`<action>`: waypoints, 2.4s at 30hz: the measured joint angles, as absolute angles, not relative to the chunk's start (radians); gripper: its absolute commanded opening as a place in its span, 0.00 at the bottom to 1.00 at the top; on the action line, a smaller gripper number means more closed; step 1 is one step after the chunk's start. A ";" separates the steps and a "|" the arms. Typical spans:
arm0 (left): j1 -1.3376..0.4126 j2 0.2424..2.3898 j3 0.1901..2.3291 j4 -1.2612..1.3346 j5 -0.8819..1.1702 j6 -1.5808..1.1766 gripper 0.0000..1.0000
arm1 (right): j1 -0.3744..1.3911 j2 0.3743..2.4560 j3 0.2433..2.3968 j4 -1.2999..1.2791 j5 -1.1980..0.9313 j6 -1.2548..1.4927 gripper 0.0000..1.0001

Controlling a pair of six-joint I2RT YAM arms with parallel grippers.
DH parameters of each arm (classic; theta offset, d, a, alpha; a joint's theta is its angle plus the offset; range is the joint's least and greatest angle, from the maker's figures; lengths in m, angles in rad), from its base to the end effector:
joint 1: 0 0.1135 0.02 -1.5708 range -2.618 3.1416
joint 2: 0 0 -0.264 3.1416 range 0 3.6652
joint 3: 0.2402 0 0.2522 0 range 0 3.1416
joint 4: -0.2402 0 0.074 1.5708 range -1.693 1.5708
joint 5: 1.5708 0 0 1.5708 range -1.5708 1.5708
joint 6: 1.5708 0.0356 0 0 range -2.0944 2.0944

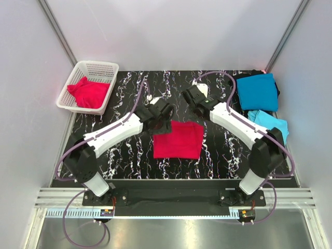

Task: Fold and stack the t-shirts
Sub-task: Fold the tshirt

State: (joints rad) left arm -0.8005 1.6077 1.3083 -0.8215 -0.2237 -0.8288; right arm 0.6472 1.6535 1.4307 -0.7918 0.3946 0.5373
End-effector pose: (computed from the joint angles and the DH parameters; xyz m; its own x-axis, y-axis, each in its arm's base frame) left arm 0.2346 -0.2305 0.2645 -0.8901 -0.1148 -0.4411 -0.0347 0.9820 -0.1856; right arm 0.2878 0.2003 0.2902 -0.7841 -0.0003 -0.6207 0.0077 0.9999 -0.0103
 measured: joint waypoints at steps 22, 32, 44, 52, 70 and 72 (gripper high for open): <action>-0.510 1.915 1.422 -0.708 -0.076 -0.755 0.61 | 0.612 1.846 1.382 -0.673 0.295 0.464 0.07; -0.510 1.913 1.496 -0.699 0.040 -0.756 0.61 | 0.612 1.806 1.394 -0.665 0.294 0.452 0.05; -0.517 1.935 1.569 -0.690 0.093 -0.761 0.52 | 0.612 1.816 1.399 -0.646 0.250 0.451 0.01; -0.532 1.994 1.560 -0.685 0.080 -0.769 0.32 | 0.612 1.837 1.386 -0.620 0.226 0.453 0.00; -0.538 2.049 1.525 -0.687 0.012 -0.768 0.38 | 0.546 1.932 1.322 -0.542 0.176 0.455 0.08; -0.538 2.070 1.530 -0.689 0.010 -0.768 0.39 | 0.533 1.933 1.322 -0.530 0.162 0.456 0.13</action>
